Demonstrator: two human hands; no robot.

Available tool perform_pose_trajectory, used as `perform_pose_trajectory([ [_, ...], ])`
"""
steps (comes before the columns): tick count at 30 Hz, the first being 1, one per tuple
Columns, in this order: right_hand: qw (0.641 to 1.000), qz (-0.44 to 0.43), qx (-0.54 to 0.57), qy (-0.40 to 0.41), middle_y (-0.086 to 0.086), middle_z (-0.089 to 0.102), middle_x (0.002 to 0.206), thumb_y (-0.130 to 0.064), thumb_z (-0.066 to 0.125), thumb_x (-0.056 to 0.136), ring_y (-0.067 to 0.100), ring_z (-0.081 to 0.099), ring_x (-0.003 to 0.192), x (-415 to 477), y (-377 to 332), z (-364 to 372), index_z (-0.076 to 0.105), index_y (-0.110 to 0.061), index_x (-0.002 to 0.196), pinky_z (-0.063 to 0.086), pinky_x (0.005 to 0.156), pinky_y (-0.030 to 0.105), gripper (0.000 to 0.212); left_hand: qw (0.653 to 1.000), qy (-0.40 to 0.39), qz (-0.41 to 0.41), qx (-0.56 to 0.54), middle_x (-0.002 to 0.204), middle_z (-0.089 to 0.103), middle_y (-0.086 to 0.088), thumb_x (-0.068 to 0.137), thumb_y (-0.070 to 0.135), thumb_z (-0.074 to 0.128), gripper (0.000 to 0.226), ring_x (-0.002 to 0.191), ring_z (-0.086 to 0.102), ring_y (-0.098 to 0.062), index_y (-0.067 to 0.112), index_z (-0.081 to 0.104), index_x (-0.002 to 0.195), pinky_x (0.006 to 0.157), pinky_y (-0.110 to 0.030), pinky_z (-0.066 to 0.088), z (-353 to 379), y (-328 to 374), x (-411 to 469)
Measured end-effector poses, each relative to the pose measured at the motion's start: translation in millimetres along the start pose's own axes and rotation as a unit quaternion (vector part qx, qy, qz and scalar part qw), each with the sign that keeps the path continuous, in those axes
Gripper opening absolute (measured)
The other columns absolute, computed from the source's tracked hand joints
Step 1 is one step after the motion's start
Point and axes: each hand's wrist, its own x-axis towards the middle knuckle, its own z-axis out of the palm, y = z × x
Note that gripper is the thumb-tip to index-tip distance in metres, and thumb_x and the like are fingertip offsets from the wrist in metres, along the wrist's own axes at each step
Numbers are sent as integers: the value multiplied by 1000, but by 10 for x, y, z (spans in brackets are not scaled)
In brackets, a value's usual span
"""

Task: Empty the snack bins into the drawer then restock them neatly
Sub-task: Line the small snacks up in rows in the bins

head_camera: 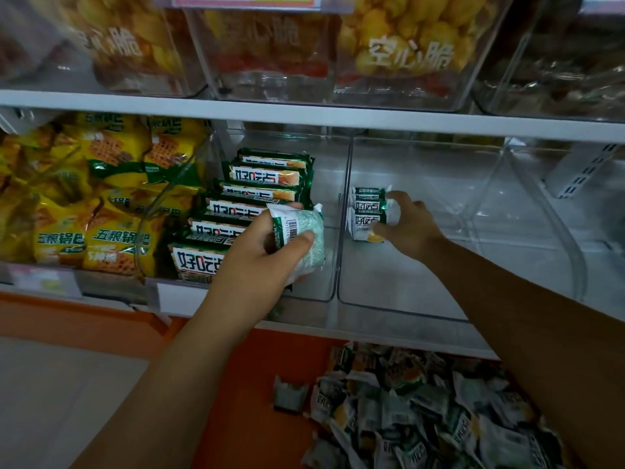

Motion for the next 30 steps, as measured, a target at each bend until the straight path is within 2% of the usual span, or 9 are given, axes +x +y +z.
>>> perform_pose_trajectory([
  [3, 986, -81, 103, 103, 7, 51, 122, -28, 66, 89, 20, 55, 106, -425, -110, -190, 49, -23, 132, 50, 89, 32, 47, 999, -8, -6, -45, 104, 67, 20, 90, 49, 61, 12, 94, 63, 1, 55, 63, 100, 85, -42, 51, -2, 65, -50],
  [7, 948, -244, 154, 132, -2, 57, 115, -15, 64, 91, 5, 57, 102, -1253, -309, -338, 57, -30, 117, 48, 84, 15, 31, 996, -37, -32, -73, 131, 60, 1, 67, 67, 65, 68, 110, 64, -20, 35, 56, 126, 98, -50, 48, 22, 25, -74],
  [11, 947, -313, 70, 27, -17, 39, 143, -32, 63, 91, -1, 35, 133, -1635, -467, -224, 46, -34, 137, 30, 108, 16, 49, 996, -19, -39, -78, 81, 55, 14, 92, 47, 58, 16, 83, 51, -12, 45, 53, 77, 94, -41, 44, 55, 68, -200],
  [12, 947, -315, 61, 3, -19, 32, 150, -36, 63, 91, -1, 28, 138, -1654, -499, -177, 39, -36, 142, 23, 112, 17, 57, 996, -18, -40, -74, 76, 53, 17, 95, 43, 56, 19, 82, 50, -12, 47, 52, 77, 87, -37, 40, 65, 91, -239],
  [14, 945, -322, 55, -9, -20, 21, 156, -40, 63, 88, -2, 18, 143, -1647, -563, -93, 27, -39, 146, 15, 113, 14, 68, 996, -26, -36, -80, 114, 65, 9, 97, 42, 54, 21, 110, 56, -15, 51, 56, 115, 103, -37, 40, 54, 82, -287],
  [17, 948, -312, 66, -1, -19, 20, 156, -40, 68, 85, -2, 16, 143, -1632, -651, -22, 21, -43, 145, 12, 111, 8, 76, 989, -59, -40, -126, 149, 43, -13, 97, 39, 53, 50, 131, 50, -27, 35, 40, 145, 108, -47, 43, 43, 104, -351],
  [22, 938, -308, 157, 4, -14, 42, 142, -21, 71, 86, -4, 38, 130, -1633, -684, -45, 39, -35, 141, 32, 104, 10, 65, 988, -104, 2, -116, 119, 69, 2, 101, 29, 48, 31, 103, 69, -13, 28, 56, 132, 90, -33, 57, -14, 119, -335],
  [26, 924, -159, 336, -83, -12, 68, 112, -33, 60, 89, 5, 64, 102, -1616, -644, -213, 53, -35, 126, 51, 89, 25, 38, 991, -108, 49, -60, 125, 62, 18, 93, 36, 59, 38, 108, 61, 3, 43, 54, 130, 94, -29, 53, -63, 85, -242],
  [30, 904, -84, 405, -108, 2, 71, 109, -23, 54, 95, 27, 67, 95, -1533, -601, -297, 59, -22, 120, 56, 77, 35, 25, 993, -66, 73, -59, 99, 69, 20, 89, 23, 68, 26, 95, 67, -6, 31, 67, 114, 83, -30, 59, -19, 59, -172],
])
